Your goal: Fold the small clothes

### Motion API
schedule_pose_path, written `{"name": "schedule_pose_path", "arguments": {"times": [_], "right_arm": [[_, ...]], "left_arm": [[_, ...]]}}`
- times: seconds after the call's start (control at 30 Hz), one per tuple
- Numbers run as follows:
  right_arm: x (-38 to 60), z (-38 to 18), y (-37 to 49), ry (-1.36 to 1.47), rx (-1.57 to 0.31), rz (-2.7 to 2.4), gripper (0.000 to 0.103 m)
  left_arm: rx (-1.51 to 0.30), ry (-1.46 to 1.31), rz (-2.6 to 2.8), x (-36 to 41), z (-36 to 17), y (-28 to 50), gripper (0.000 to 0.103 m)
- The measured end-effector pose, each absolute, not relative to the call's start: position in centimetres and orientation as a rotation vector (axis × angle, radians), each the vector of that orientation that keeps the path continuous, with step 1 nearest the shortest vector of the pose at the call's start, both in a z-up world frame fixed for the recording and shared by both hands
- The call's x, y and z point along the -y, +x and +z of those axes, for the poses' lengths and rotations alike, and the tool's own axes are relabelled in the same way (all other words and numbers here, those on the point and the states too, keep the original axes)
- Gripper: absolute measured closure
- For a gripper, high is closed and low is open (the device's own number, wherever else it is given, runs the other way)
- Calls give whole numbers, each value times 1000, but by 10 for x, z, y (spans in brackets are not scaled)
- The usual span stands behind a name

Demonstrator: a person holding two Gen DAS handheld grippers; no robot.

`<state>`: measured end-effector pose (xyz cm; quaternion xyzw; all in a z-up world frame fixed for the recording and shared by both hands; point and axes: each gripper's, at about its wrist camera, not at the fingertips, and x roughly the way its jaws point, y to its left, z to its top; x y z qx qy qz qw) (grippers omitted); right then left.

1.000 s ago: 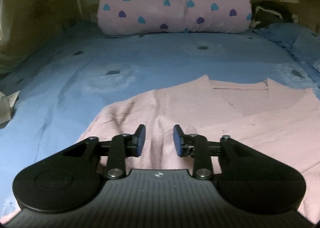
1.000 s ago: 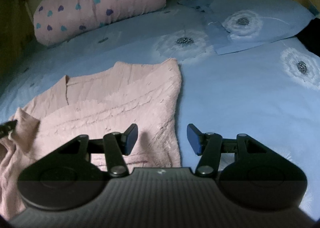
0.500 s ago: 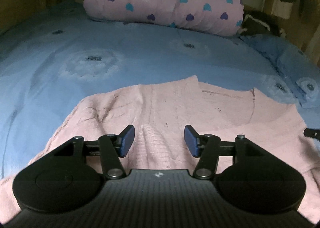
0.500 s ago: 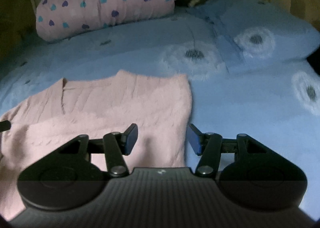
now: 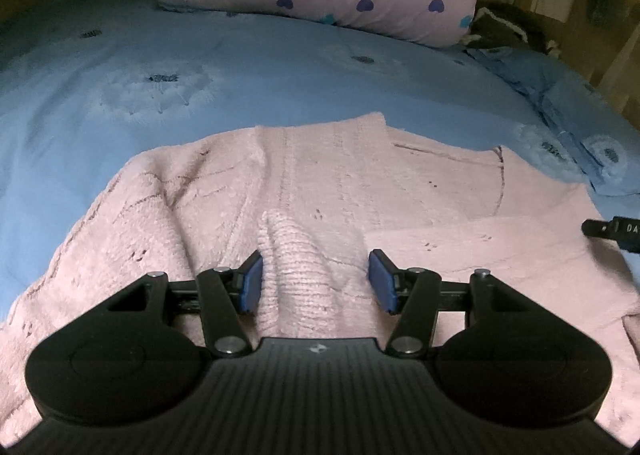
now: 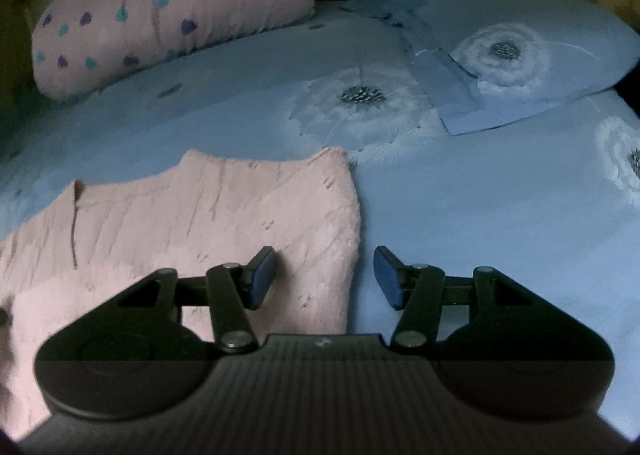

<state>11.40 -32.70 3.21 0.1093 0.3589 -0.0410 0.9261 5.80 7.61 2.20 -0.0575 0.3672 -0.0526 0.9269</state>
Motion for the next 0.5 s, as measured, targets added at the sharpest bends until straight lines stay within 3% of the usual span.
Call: {"name": "schedule_pose_path", "arguments": {"times": [0.17,0.33,0.4,0.43,0.47,0.5], "right_arm": [[325,30,121,190,-700,-92,46],[323,28,126,187,-694,-53,45],[322,27,127,192,-686,-35,46],[322,27,127,194,-682,-26,52],[321,27,126,191,-676,-17,78],[320,28,126,184,-668,-6,85]], "left_arm": [[-737,-79,-108,-70,21,56,52],[-721,-83,-123,-67,23,55,75],[-703,-71,-121,-64,25,53,78],[-690,-62,-120,-63,26,53,79],[-669,-49,-117,-61,29,52,79],[-645,-36,-109,-60,33,52,80]]}}
